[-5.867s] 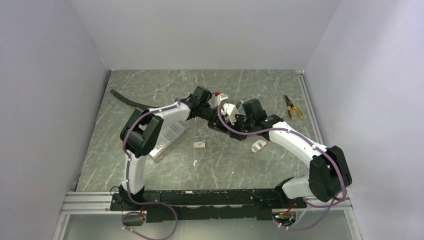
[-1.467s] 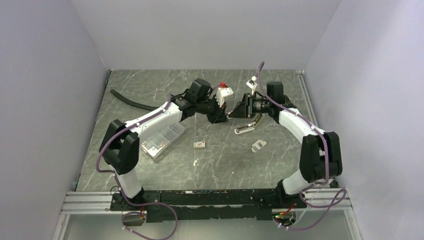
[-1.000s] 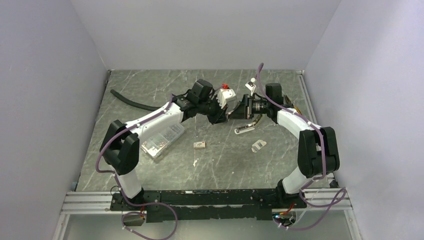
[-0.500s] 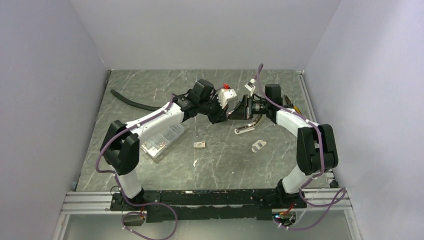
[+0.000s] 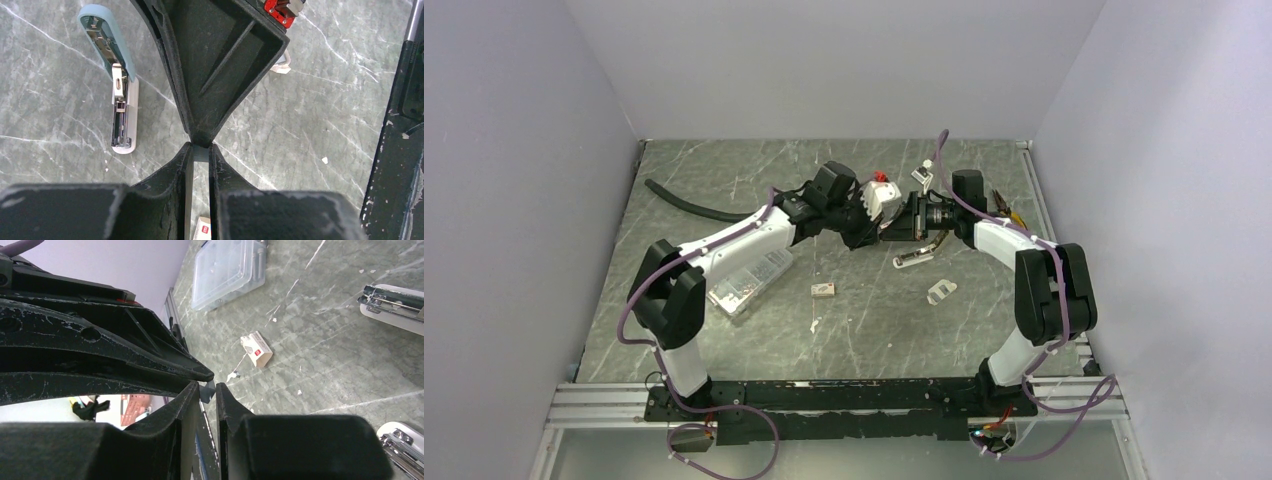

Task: Load the staples into the stapler
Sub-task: Pick up the staple from the center of the board.

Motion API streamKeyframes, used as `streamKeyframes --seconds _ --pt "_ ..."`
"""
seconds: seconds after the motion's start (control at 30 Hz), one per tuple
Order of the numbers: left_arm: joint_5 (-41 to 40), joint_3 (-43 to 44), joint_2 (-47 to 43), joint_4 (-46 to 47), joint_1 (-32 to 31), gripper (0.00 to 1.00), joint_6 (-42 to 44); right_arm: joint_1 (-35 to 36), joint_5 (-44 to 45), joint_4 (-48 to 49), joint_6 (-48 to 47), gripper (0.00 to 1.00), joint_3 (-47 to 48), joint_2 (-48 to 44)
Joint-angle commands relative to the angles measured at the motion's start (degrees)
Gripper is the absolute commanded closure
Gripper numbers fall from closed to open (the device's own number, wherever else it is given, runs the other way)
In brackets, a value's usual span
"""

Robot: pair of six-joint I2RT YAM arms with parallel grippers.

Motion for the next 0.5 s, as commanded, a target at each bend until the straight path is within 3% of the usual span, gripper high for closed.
streamKeyframes --seconds 0.0,0.27,0.47 --pt "-2.4 3.0 0.8 1.0 -0.7 0.83 1.5 0.4 -2.7 3.3 1.2 0.78 0.0 -0.3" --pt "-4.0 3.4 1.0 0.9 -0.8 0.83 2.2 0.4 -2.3 1.5 -0.2 0.88 0.7 0.2" --pt "-4.6 3.0 0.7 1.0 -0.8 0.76 2.4 0.1 -1.1 -1.1 -2.5 0.92 1.5 -0.1"
